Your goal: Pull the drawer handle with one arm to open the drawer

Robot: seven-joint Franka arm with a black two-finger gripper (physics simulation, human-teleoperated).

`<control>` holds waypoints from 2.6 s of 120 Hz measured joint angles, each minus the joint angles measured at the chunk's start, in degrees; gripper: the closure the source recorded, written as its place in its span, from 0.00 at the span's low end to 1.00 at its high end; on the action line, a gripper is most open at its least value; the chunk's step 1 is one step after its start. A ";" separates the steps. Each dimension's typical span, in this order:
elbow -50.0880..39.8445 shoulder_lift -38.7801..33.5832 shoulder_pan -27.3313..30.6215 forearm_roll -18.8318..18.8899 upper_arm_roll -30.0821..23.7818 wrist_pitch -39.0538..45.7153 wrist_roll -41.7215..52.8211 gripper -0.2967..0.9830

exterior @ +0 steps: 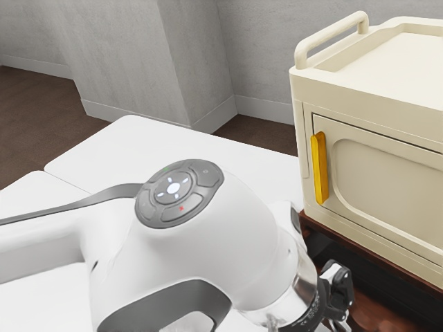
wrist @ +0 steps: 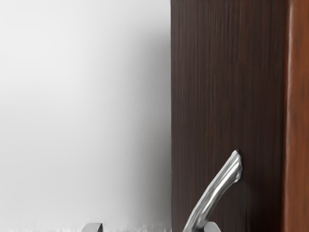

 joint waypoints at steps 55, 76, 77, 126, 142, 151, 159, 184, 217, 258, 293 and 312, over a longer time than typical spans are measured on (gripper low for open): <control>-0.81 -1.72 -0.44 -3.26 0.02 -4.22 2.02 0.59; -0.89 -2.82 -0.70 -3.93 0.03 -5.91 2.34 0.59; -0.89 -2.84 -0.70 -4.00 0.03 -5.99 2.36 0.59; -0.89 -4.41 -0.71 -6.43 0.03 -9.62 2.82 0.58; -0.89 -4.95 -0.64 -7.14 0.03 -10.77 2.91 0.58; -0.89 -5.24 -0.63 -7.32 0.03 -11.36 2.96 0.58; -0.89 -5.45 -0.64 -7.40 0.04 -11.91 2.99 0.58; -1.21 -6.78 -0.55 -8.55 0.03 -13.30 3.08 0.58; -1.42 -7.42 -0.62 -9.06 0.03 -14.38 3.16 0.56; -1.28 -8.76 -0.67 -9.11 0.02 -16.04 3.21 0.55; -0.93 -10.44 -1.42 -9.11 -0.20 -18.53 3.10 0.57; 0.24 -11.00 -1.59 -9.11 0.26 -20.50 3.06 0.58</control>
